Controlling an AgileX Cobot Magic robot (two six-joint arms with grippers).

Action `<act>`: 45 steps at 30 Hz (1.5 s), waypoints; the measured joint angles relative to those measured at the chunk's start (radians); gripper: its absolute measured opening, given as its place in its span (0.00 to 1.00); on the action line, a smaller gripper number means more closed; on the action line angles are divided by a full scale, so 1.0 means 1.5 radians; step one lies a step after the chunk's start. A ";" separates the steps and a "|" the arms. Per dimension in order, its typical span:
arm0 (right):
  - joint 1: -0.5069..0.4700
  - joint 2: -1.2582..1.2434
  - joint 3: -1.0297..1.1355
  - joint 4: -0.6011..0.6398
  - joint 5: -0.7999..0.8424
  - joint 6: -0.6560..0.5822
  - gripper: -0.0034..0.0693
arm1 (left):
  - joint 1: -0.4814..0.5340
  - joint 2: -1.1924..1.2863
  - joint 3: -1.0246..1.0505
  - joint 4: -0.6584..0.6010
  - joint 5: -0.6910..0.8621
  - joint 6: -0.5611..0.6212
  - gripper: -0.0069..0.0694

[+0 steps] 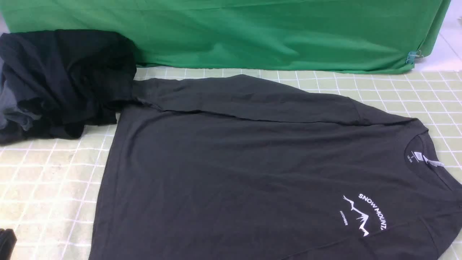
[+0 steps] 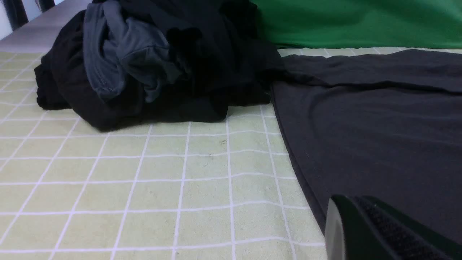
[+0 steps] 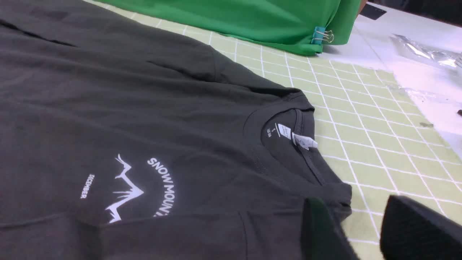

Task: Fold a long-sleeved shirt over a green coffee tablecloth.
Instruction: 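Grasp the left edge of the dark T-shirt lying flat on the table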

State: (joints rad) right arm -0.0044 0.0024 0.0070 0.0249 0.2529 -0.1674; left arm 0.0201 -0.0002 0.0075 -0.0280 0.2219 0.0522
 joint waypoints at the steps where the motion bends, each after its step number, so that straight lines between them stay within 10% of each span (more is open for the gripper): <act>1: 0.000 0.000 0.000 0.000 0.000 0.000 0.38 | 0.000 0.000 0.000 0.000 0.000 0.000 0.11; 21: 0.000 0.000 0.000 0.000 0.000 0.000 0.38 | 0.000 0.000 0.000 -0.021 -0.018 -0.006 0.11; 28: 0.000 0.000 0.000 0.000 0.000 0.000 0.38 | 0.000 0.000 0.000 -0.266 -0.190 -0.068 0.11; 35: 0.000 0.000 0.000 0.013 -0.045 0.013 0.38 | 0.001 0.000 -0.029 -0.274 -0.381 -0.260 0.11; 39: 0.000 0.000 0.000 0.158 -0.189 0.183 0.38 | 0.001 0.066 -0.238 -0.144 -0.107 -0.348 0.11; 45: -0.002 0.000 0.000 0.206 -0.289 0.336 0.38 | 0.001 0.276 -0.434 -0.134 0.287 -0.228 0.11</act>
State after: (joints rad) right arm -0.0073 0.0024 0.0070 0.3345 -0.1801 0.3371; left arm 0.0209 0.4141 -0.6431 -0.2293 0.6524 -0.2896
